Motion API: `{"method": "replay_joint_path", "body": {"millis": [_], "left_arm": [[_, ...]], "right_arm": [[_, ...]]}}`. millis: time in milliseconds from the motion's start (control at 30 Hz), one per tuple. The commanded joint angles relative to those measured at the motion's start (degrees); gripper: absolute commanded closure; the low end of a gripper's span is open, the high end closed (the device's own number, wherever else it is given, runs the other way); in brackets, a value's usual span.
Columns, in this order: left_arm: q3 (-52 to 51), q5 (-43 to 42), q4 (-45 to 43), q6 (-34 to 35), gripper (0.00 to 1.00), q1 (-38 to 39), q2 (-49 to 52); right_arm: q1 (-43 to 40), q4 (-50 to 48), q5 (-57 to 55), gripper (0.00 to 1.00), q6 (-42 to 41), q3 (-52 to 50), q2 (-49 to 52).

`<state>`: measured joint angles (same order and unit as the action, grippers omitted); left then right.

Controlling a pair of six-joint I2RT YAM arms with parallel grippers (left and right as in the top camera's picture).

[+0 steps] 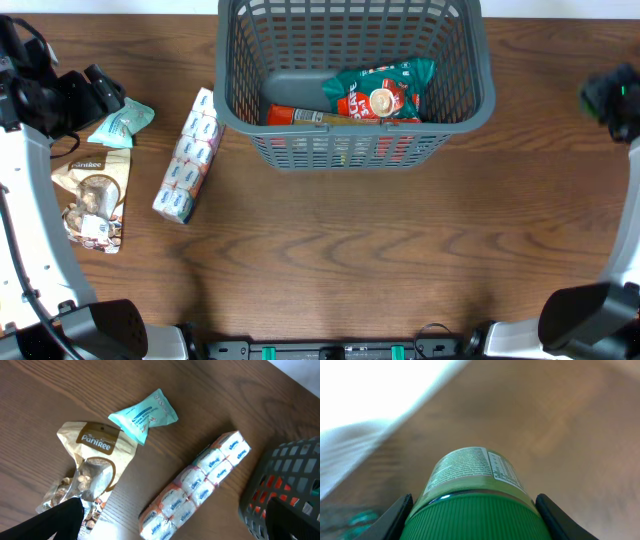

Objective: Pack container
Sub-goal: 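Grasp the jar by its lid with right gripper and lift, then carry the jar over the basket and release it inside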

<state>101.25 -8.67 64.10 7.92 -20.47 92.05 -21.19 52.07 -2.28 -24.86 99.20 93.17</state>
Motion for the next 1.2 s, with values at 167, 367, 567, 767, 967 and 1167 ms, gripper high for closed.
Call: {"method": "replay_joint_path", "body": {"millis": [167, 367, 567, 767, 967, 1167], "left_arm": [[0.13, -0.09, 0.09, 0.52, 0.01, -0.09, 0.07], [0.13, -0.09, 0.09, 0.52, 0.01, -0.09, 0.07], [0.13, -0.09, 0.09, 0.52, 0.01, -0.09, 0.07], [0.13, -0.09, 0.09, 0.52, 0.01, -0.09, 0.07], [0.13, -0.09, 0.09, 0.52, 0.01, -0.09, 0.07], [0.13, -0.09, 0.09, 0.52, 0.01, -0.09, 0.07]], "right_arm": [[15.15, 0.87, 3.15, 0.99, 18.16, 15.69, -0.81], [25.55, -0.22, -0.35, 0.99, 19.19, 18.51, -0.81], [33.75, -0.26, -6.03, 0.99, 20.94, 18.51, 0.70], [35.52, 2.73, -6.71, 0.99, 20.50, 18.51, 6.21], [35.43, 5.66, -6.25, 0.99, 19.76, 18.51, 14.10], [35.43, 6.80, -3.58, 0.99, 19.08, 18.51, 19.89]]}}
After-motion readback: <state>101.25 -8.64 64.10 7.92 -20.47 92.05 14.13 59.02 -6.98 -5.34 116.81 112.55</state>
